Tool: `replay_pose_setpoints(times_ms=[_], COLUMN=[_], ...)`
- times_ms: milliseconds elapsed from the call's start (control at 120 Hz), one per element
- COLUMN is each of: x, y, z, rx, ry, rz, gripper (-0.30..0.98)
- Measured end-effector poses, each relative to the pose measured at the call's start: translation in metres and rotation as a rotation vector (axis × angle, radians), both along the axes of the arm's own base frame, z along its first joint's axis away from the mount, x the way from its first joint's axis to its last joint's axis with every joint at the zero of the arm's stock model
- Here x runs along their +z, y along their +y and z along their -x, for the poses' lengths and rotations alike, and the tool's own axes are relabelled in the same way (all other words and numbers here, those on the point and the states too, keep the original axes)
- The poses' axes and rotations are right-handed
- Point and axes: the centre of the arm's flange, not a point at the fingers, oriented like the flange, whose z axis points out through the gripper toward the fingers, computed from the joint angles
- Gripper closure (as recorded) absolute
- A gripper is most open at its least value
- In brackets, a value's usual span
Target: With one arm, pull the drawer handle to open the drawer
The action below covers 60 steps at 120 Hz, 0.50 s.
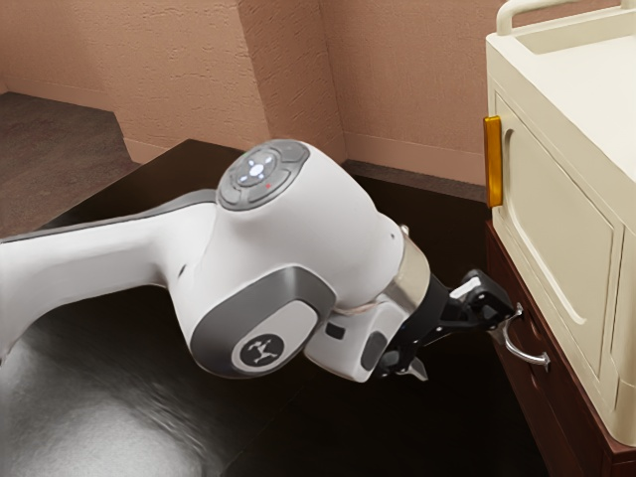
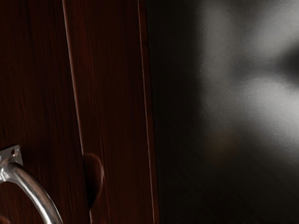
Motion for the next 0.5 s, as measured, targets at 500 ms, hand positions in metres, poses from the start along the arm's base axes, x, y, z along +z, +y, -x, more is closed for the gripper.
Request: replay_pose_setpoints(times_ms=[500], x=[-0.025], y=[-0.009], z=[-0.014], rx=[-0.003], ry=[-0.016], rz=[-0.002], gripper=[-0.01])
